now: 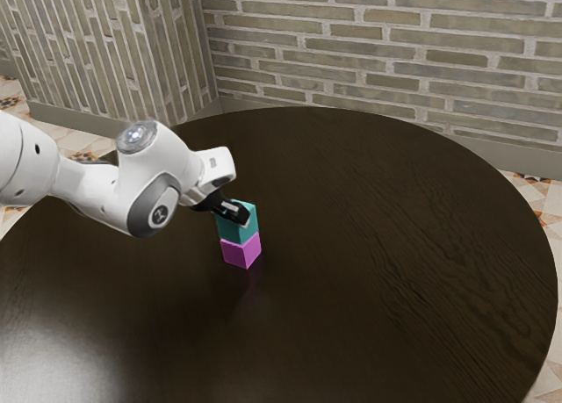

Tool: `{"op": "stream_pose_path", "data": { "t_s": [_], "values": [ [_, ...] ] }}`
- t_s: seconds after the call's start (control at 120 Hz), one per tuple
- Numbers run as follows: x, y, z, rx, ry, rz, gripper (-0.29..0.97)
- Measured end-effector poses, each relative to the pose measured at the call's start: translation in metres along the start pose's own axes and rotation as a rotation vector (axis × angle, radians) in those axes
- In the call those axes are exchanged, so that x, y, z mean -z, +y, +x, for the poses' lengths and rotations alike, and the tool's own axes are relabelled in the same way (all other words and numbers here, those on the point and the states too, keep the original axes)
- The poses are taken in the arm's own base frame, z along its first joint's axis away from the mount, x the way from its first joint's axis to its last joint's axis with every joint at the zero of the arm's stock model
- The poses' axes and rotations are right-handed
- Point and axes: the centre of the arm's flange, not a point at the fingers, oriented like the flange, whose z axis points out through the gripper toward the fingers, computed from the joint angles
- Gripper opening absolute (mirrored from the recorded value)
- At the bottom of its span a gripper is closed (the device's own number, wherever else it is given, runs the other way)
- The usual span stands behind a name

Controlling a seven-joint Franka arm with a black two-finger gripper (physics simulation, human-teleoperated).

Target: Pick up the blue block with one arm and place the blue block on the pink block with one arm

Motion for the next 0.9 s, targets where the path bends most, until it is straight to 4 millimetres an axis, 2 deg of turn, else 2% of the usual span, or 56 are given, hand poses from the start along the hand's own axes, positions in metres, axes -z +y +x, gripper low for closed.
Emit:
{"op": "stream_pose_path", "data": {
  "t_s": [0.092,0.258,0.417,0.6,0.633,0.683,0.725,0.808,0.9],
  "values": [
    [-0.006,-0.004,0.001,0.016,0.019,0.003,0.34],
    [-0.005,-0.007,0.004,0.032,0.053,0.007,0.36],
    [-0.005,-0.007,0.003,0.027,0.060,0.007,0.52],
    [-0.002,-0.008,0.007,0.029,0.066,0.008,0.61],
    [0.010,-0.015,0.032,0.039,0.083,0.016,0.62],
    [0.042,-0.028,0.081,0.080,0.098,0.017,0.63],
    [0.065,-0.034,0.102,0.113,0.076,0.006,0.64],
    [0.113,-0.035,0.114,0.148,-0.007,-0.023,0.65],
    [0.174,-0.034,0.106,0.181,-0.124,-0.061,0.66]
  ]
}}
